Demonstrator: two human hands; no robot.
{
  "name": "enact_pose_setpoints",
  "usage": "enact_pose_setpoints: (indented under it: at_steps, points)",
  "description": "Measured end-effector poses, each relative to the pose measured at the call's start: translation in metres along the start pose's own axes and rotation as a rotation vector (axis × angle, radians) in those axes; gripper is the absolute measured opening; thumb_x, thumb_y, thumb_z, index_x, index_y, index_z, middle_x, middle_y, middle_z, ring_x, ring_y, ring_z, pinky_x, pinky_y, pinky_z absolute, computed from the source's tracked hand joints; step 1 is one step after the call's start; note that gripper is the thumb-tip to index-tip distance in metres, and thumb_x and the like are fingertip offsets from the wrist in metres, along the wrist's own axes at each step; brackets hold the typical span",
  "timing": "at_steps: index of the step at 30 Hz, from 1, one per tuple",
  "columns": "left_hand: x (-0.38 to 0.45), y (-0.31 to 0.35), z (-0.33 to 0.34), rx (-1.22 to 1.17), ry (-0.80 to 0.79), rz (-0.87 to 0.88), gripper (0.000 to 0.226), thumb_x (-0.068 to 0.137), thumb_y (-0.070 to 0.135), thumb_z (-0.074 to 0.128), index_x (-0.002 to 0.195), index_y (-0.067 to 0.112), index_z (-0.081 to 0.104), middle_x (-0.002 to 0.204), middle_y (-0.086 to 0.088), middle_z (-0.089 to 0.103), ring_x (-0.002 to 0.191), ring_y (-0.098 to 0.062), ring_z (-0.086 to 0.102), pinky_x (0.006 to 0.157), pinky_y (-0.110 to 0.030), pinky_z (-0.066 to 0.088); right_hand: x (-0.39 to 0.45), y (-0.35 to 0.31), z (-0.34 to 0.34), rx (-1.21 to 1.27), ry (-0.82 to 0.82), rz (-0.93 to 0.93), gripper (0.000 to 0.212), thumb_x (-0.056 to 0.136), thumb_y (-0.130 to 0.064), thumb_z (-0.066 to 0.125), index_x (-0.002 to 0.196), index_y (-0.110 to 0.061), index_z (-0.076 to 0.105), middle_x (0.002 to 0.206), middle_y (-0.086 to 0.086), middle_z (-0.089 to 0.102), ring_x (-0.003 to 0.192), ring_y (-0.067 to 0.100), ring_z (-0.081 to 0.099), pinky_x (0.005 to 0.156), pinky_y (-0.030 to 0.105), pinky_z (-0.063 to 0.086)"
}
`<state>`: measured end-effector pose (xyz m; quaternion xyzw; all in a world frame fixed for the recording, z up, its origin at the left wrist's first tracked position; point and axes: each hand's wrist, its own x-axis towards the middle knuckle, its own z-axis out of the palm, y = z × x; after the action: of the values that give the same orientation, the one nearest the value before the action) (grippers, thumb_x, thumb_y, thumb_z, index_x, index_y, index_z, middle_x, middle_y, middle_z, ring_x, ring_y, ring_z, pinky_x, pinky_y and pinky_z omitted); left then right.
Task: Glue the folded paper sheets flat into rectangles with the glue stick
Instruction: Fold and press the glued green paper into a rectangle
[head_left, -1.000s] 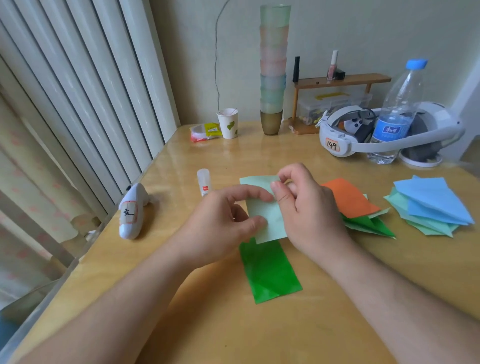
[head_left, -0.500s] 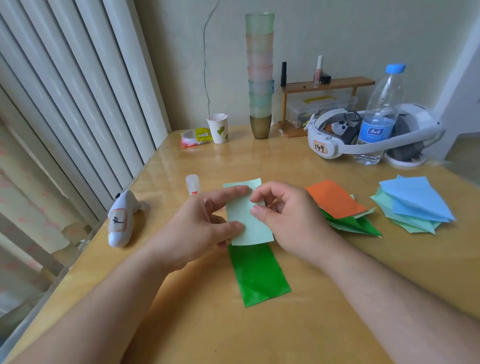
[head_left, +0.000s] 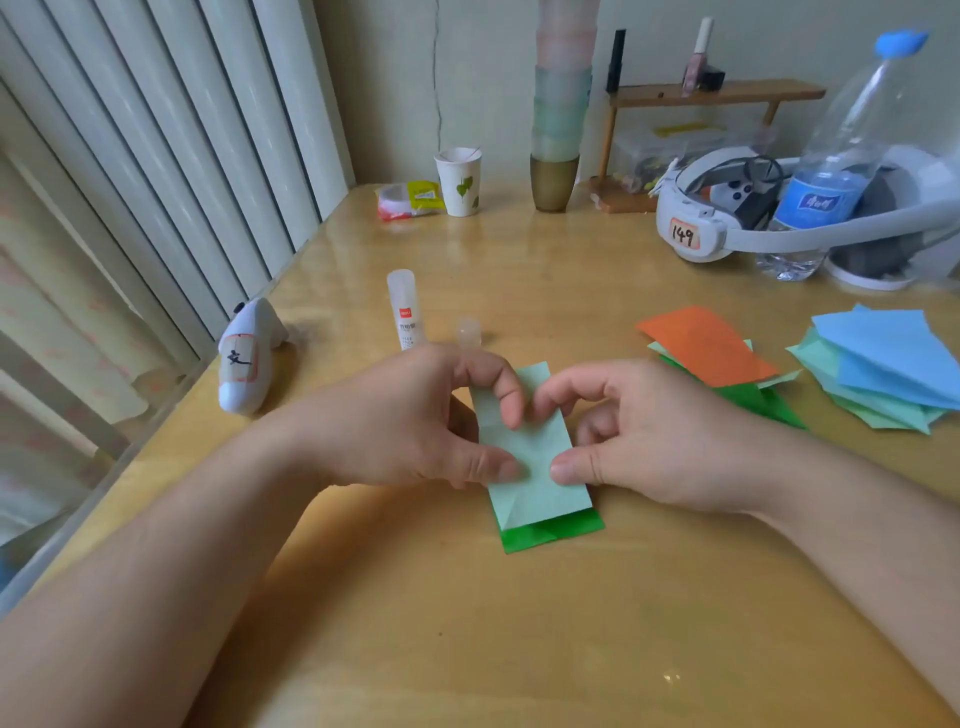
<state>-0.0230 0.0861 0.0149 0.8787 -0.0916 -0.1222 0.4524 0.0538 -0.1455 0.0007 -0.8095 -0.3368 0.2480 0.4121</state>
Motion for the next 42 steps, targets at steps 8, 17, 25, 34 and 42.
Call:
enact_pose_setpoints:
  at_steps: [8,17,25,34,42]
  points:
    - [0.005,0.002,0.008,0.137,0.051,0.003,0.027,0.079,0.033,0.090,0.094,0.036,0.068,0.077,0.000,0.068,0.062,-0.012,0.057,0.060,-0.031,0.051,-0.010,0.003,0.000,0.001,0.036,0.018,0.042,0.082,-0.022,0.088,0.109,-0.047,0.067,0.065,-0.002,0.069,0.057,0.010,0.050,0.067,0.034,0.043]
    - [0.006,0.005,0.014,0.247,0.095,0.005,0.040,0.069,0.038,0.094,0.094,0.032,0.063,0.079,0.001,0.068,0.063,-0.009,0.058,0.061,-0.030,0.053,-0.010,0.001,0.004,-0.044,0.041,0.021,0.040,0.081,-0.022,0.089,0.108,-0.043,0.068,0.063,-0.010,0.066,0.054,0.007,0.050,0.066,0.032,0.044]
    - [0.007,0.007,0.017,0.414,0.117,0.076,0.050,0.061,0.049,0.094,0.093,0.033,0.059,0.093,0.011,0.060,0.078,-0.005,0.061,0.067,-0.020,0.049,-0.012,-0.002,0.004,-0.088,0.037,0.024,0.044,0.078,-0.023,0.090,0.111,-0.041,0.068,0.064,-0.008,0.068,0.054,0.006,0.053,0.063,0.031,0.046]
    - [0.010,0.003,0.017,0.510,0.129,0.145,0.052,0.059,0.051,0.093,0.091,0.033,0.056,0.098,0.012,0.056,0.084,0.006,0.055,0.068,-0.014,0.044,-0.015,-0.007,0.007,-0.193,0.057,0.029,0.049,0.073,-0.026,0.093,0.112,-0.041,0.067,0.066,-0.009,0.071,0.055,0.001,0.059,0.066,0.031,0.050]
    - [0.011,0.002,0.017,0.523,0.129,0.166,0.053,0.057,0.053,0.092,0.090,0.032,0.056,0.096,0.013,0.055,0.085,0.008,0.053,0.069,-0.012,0.043,-0.015,-0.010,0.008,-0.239,0.061,0.038,0.050,0.072,-0.030,0.094,0.110,-0.044,0.066,0.067,-0.012,0.072,0.057,0.002,0.060,0.064,0.029,0.046]
